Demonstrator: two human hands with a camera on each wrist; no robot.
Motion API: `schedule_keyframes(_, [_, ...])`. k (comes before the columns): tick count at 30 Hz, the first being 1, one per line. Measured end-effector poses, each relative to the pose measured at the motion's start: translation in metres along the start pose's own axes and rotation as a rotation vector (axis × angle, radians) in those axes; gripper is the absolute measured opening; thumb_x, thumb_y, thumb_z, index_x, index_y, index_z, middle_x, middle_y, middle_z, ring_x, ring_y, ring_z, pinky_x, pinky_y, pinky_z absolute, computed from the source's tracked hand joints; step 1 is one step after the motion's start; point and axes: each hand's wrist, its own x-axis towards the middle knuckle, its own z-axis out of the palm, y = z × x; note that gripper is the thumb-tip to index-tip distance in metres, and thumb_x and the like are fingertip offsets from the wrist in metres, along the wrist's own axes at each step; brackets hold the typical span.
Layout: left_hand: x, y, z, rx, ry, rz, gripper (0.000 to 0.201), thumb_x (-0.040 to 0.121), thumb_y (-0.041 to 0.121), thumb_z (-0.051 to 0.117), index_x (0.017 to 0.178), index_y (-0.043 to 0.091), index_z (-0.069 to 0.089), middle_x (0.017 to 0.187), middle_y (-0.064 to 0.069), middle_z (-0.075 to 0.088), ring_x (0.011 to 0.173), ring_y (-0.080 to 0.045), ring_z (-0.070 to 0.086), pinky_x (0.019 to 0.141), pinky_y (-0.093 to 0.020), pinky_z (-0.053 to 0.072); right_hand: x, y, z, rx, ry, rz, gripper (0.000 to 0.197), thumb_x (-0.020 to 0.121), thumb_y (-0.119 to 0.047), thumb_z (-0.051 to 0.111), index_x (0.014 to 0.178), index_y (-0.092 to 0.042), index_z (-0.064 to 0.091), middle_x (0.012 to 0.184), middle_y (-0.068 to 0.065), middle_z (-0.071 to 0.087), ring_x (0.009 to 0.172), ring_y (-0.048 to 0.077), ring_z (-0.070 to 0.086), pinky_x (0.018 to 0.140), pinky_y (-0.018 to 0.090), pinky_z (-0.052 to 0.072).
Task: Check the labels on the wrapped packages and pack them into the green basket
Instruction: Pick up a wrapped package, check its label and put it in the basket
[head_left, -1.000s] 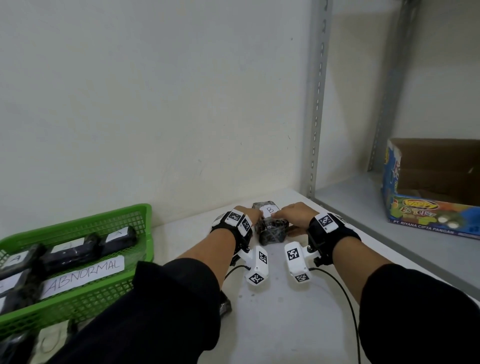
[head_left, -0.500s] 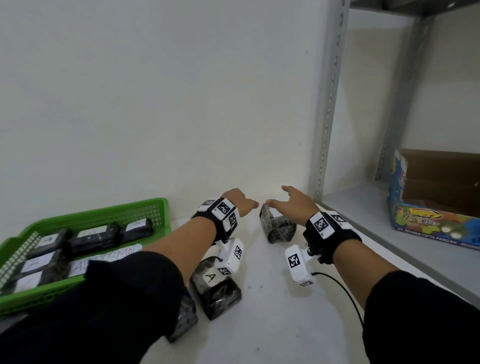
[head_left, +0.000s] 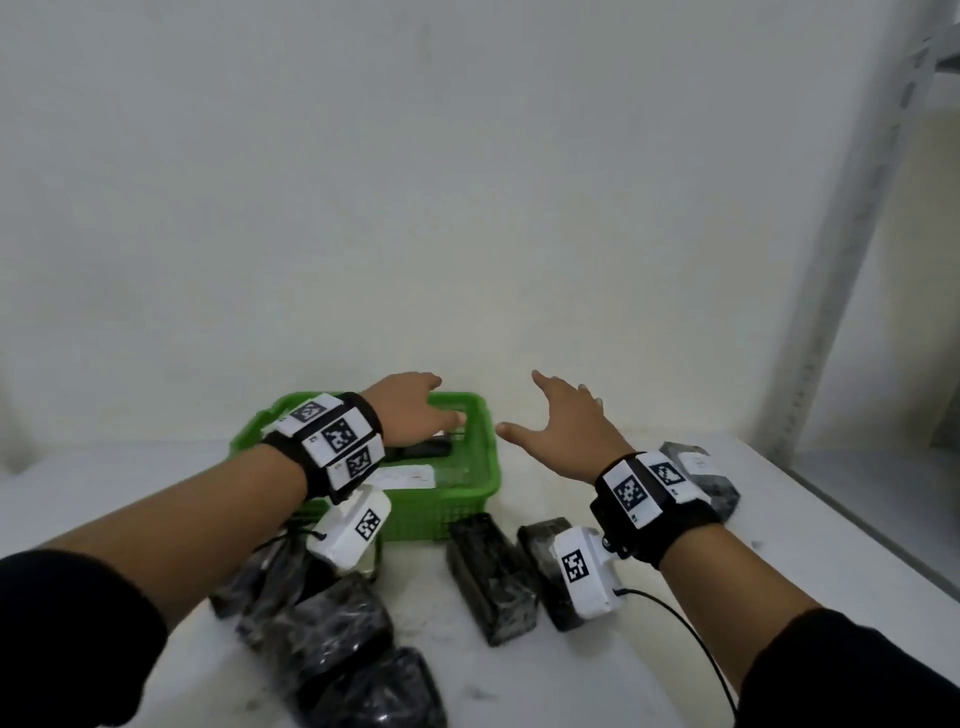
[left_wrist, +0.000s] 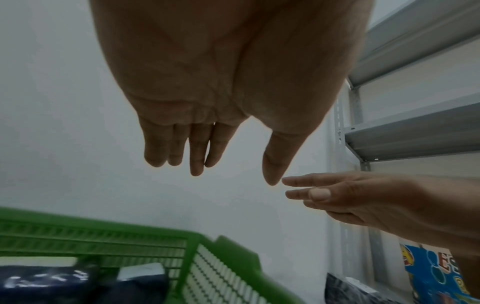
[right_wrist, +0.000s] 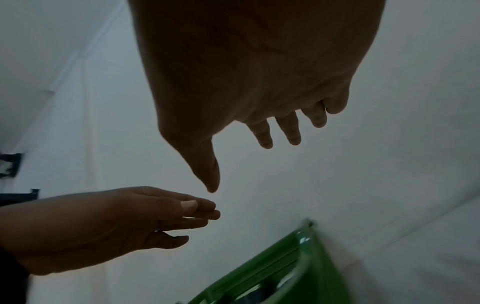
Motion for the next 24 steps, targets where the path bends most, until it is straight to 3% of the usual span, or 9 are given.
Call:
schedule_keyframes(6, [-0.053, -0.080, -0.029, 0.049, 0.021, -0.090, 0.082, 0.092, 0.061, 0.053, 0.157, 0.018, 0.026, 0.162, -0.002, 0.029, 0.147, -0.021, 0.032, 0.119, -0.035, 0.029, 0.000, -0.079, 0.042, -0.032, -0.090, -0.191, 0.103, 0.088, -0.075, 0.059, 0.166, -0.025, 0.016, 0.173, 0.008, 0.022, 0.160, 0.033, 0.015, 0.130, 0.053, 0.009])
schedule_keyframes(15, [-0.108, -0.159, -0.035, 0.026, -0.026, -0.245, 0.082, 0.093, 0.059, 0.054, 0.157, 0.017, 0.025, 0.161, -0.003, 0.031, 0.146, -0.021, 0.033, 0.117, -0.033, 0.028, -0.024, -0.166, 0.095, -0.052, -0.238, -0.374, 0.100, 0.090, -0.070, 0.061, 0.167, -0.026, 0.016, 0.174, 0.007, 0.015, 0.161, 0.031, 0.010, 0.131, 0.051, 0.008])
schedule_keyframes(20, [-0.131, -0.174, -0.017, 0.000, -0.045, -0.248, 0.064, 0.090, 0.051, 0.064, 0.145, 0.024, 0.046, 0.144, 0.000, 0.052, 0.127, -0.019, 0.052, 0.104, -0.030, 0.041, -0.043, -0.189, 0.119, 0.015, -0.243, -0.457, 0.084, 0.091, -0.055, 0.068, 0.161, -0.026, 0.033, 0.161, 0.001, 0.037, 0.152, 0.023, 0.026, 0.123, 0.043, 0.033])
schedule_keyframes(24, [-0.140, -0.178, 0.001, 0.011, 0.051, -0.318, 0.081, 0.082, 0.055, 0.071, 0.144, 0.013, 0.041, 0.140, -0.008, 0.043, 0.119, -0.022, 0.054, 0.099, -0.031, 0.045, -0.048, -0.200, 0.132, -0.024, -0.283, -0.490, 0.064, 0.094, -0.035, 0.069, 0.153, -0.022, 0.047, 0.141, 0.005, 0.053, 0.139, 0.025, 0.041, 0.113, 0.040, 0.042])
